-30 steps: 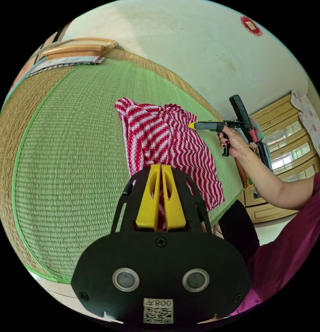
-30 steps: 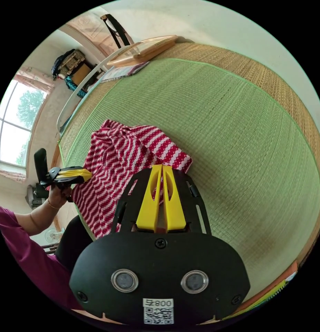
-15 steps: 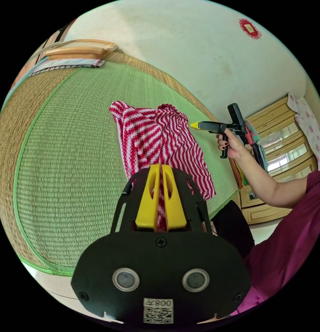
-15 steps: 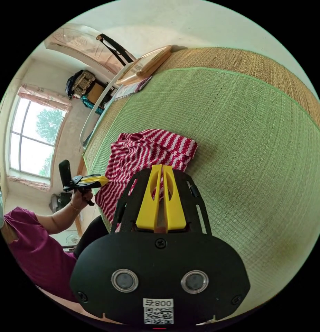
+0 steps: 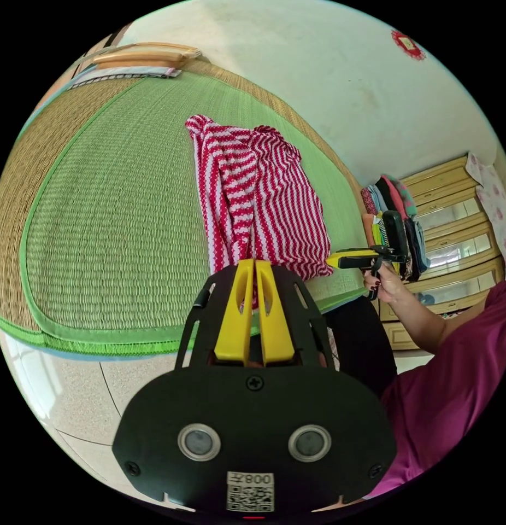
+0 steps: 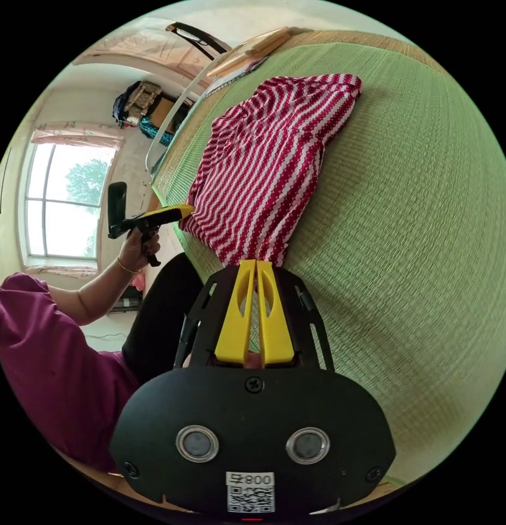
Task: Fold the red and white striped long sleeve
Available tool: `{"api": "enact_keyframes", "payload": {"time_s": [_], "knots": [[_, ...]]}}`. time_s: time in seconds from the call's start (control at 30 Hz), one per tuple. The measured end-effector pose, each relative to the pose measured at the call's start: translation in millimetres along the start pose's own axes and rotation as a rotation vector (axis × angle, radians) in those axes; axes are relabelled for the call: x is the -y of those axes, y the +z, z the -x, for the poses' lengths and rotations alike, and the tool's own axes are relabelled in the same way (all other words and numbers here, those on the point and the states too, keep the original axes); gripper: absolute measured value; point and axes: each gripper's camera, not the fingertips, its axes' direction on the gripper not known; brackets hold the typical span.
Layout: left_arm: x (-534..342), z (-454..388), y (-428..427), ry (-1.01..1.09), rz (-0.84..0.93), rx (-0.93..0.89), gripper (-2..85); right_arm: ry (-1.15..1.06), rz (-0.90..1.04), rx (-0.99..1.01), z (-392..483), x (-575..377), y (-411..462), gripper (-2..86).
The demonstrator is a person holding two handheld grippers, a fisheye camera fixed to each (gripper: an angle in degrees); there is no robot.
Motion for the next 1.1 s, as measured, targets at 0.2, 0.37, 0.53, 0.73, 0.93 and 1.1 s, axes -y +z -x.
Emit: {"api": "enact_keyframes", "payload": {"time_s": [0.2, 0.37, 0.53, 0.73, 0.93, 1.1], "knots": [[-19.0, -36.9, -7.4, -0.037, -0.013, 0.013, 0.7, -0.025, 0.0, -0.085, 16.0, -11.6, 17.6, 0.2], [-31.0, -93.6, -8.1, 0.032, -0.036, -0.002, 2.4, 0.024, -0.057, -0.029, 16.4, -18.8, 22.2, 0.1], [-35.3, -164.0, 20.3, 0.191, 0.065, 0.019, 4.2, 0.07, -0.103, -0.042, 16.3, -40.5, 23.6, 0.2], [-27.3, -251.7, 51.0, 0.424, 0.154, 0.115, 6.5, 0.089, -0.088, -0.149, 25.3, -61.0, 47.5, 0.3], [-22.2, -309.4, 99.0, 0.57, 0.276, 0.253, 7.7, 0.034, -0.112, -0.258, 47.9, -70.3, 73.9, 2.5], [-30.7, -334.7, 116.1, 0.627, 0.316, 0.388, 5.5, -0.01, -0.13, -0.314, 58.2, -78.6, 96.4, 6.0]]}}
